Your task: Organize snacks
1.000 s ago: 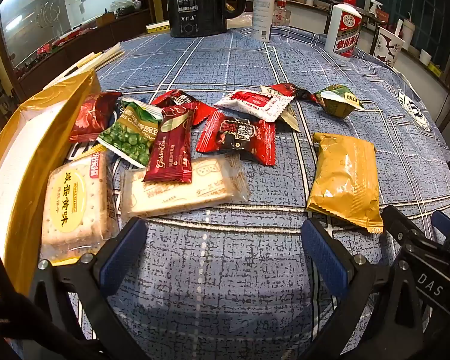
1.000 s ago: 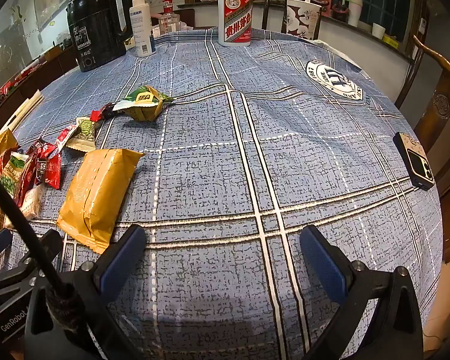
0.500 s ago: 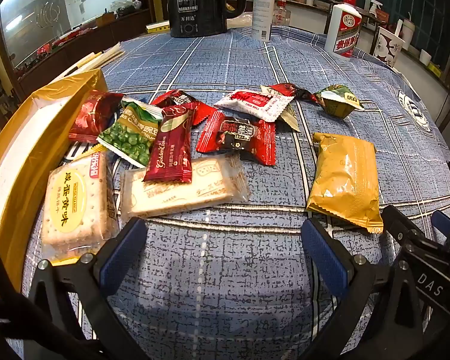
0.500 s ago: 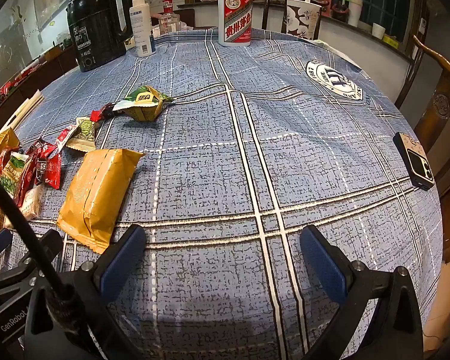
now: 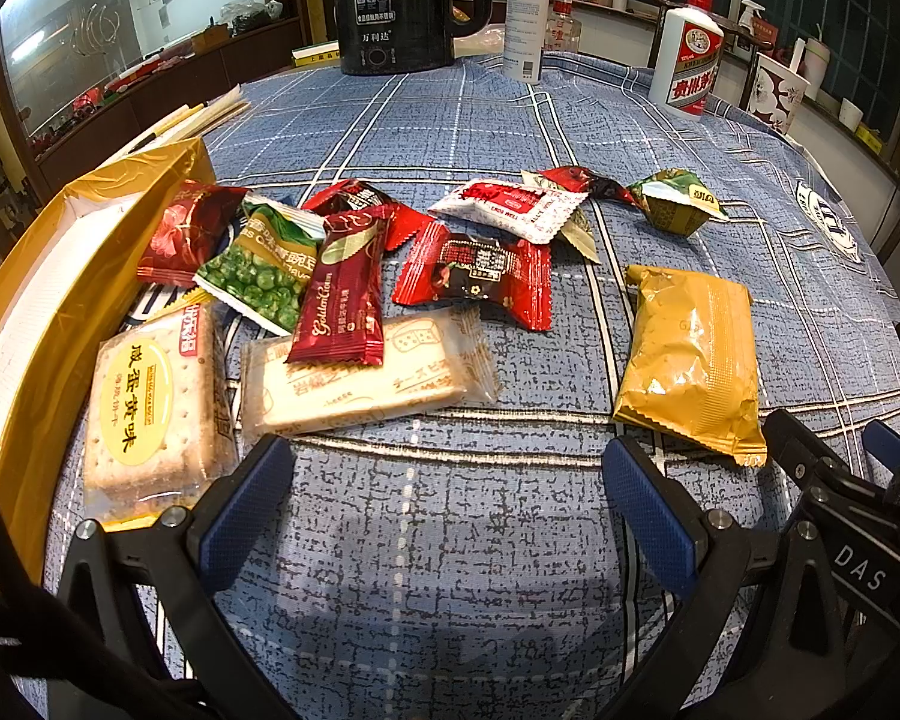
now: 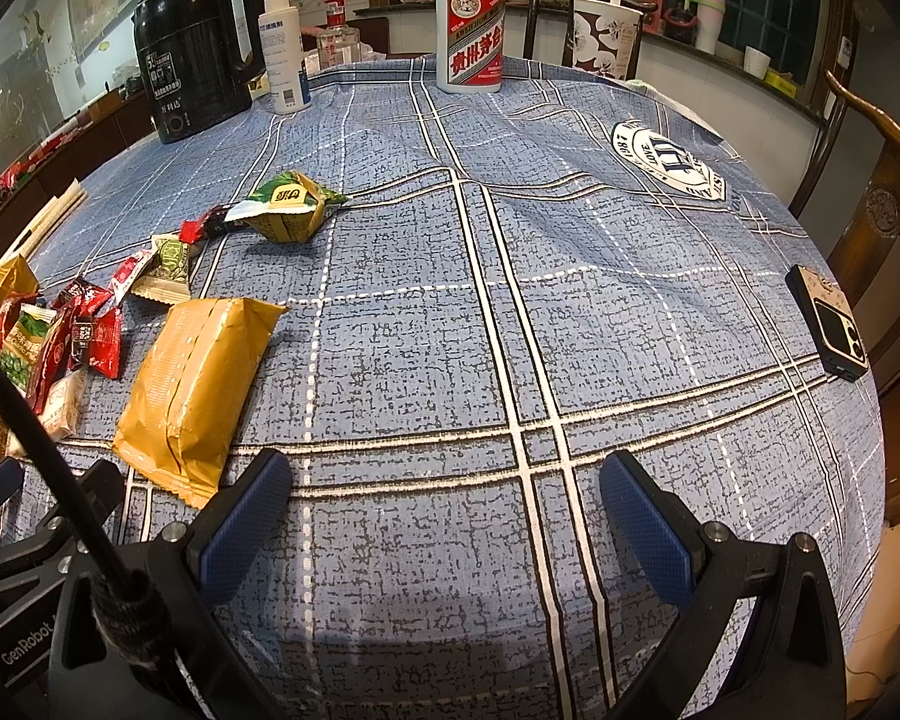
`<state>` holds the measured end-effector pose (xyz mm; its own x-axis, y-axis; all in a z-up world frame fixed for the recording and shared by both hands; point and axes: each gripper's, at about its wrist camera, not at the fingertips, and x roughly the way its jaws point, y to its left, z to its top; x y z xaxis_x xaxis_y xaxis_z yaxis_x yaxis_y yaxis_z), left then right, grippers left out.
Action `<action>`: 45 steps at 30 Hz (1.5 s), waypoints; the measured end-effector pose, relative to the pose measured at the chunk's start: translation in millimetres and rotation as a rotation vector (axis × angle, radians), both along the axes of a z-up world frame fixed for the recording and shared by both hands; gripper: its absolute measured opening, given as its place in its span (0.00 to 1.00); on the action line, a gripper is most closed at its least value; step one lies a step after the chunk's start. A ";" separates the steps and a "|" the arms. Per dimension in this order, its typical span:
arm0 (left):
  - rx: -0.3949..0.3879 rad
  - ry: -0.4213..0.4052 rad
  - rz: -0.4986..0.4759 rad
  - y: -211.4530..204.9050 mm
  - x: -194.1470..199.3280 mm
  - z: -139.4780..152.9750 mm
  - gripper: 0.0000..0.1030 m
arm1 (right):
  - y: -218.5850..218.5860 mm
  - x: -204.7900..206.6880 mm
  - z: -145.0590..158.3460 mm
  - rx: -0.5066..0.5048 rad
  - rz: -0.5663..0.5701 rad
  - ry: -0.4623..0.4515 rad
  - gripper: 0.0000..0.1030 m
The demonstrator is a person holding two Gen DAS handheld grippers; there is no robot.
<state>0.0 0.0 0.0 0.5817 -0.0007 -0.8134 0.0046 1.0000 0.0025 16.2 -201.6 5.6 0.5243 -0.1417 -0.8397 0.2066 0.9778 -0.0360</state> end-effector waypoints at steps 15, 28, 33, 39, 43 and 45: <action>0.003 0.011 -0.014 0.1 -0.2 2.4 1.00 | -0.8 0.3 0.7 0.001 0.004 0.000 1.00; 0.085 0.047 -0.060 17.9 -21.6 18.4 1.00 | 2.0 -3.2 21.1 0.022 0.053 -0.004 1.00; 0.088 0.061 -0.090 39.8 -38.4 38.9 1.00 | 11.8 -9.9 49.8 0.016 0.147 -0.038 1.00; 0.029 0.138 -0.025 74.9 -45.6 43.7 1.00 | 27.9 -17.4 68.7 0.057 0.227 -0.039 1.00; 0.017 0.139 0.024 85.7 -43.3 49.2 1.00 | 38.5 -15.3 70.6 0.087 0.244 -0.024 1.00; 0.023 0.139 0.022 85.8 -40.1 50.4 1.00 | 44.9 -14.0 72.2 0.092 0.260 -0.023 1.00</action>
